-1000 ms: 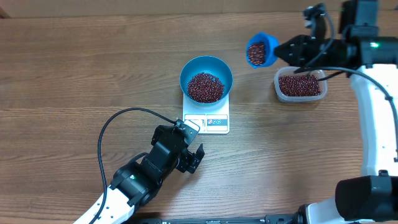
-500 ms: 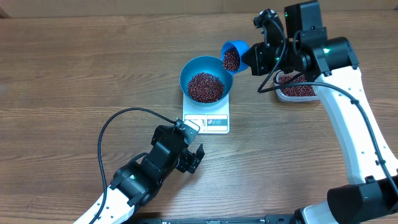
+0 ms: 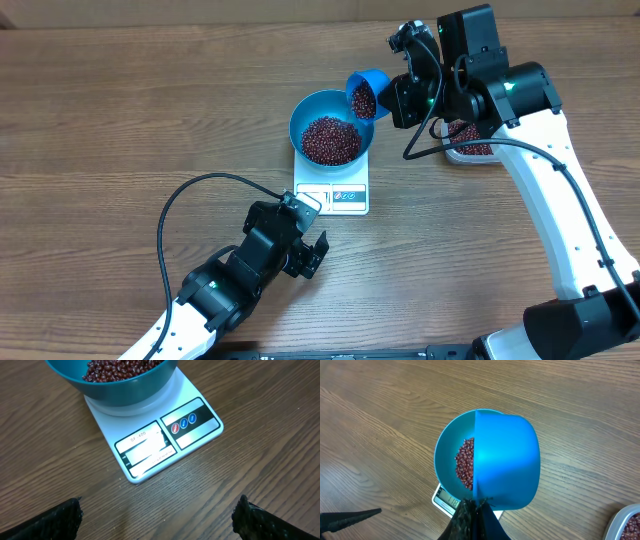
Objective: Scoop item into bowl and weigh 150g on scale
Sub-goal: 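Carry the filled scoop with the right gripper over the blue bowl, then tip the scoop with the right gripper to pour beans into bowl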
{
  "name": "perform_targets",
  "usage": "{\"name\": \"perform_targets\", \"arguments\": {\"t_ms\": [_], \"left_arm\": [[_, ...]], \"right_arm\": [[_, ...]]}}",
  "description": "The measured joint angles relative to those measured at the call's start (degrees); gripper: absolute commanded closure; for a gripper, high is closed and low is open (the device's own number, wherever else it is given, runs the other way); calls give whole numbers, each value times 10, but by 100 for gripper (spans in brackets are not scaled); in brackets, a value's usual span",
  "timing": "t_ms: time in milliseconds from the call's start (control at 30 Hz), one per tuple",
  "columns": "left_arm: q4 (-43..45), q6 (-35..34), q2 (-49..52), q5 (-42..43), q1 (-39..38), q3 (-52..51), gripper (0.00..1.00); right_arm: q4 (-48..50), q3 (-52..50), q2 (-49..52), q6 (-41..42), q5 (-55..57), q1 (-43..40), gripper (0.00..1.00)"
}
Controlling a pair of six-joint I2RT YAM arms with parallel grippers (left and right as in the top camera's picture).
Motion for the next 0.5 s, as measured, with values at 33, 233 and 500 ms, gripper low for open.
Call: {"name": "perform_targets", "arguments": {"t_ms": [33,233,500], "left_arm": [[0,0,0,0,0,0,0],[0,0,0,0,0,0,1],[0,0,0,0,0,0,1]], "right_arm": [[0,0,0,0,0,0,96],[-7,0,0,-9,0,1,96],[-9,0,0,-17,1,1,96]]}}
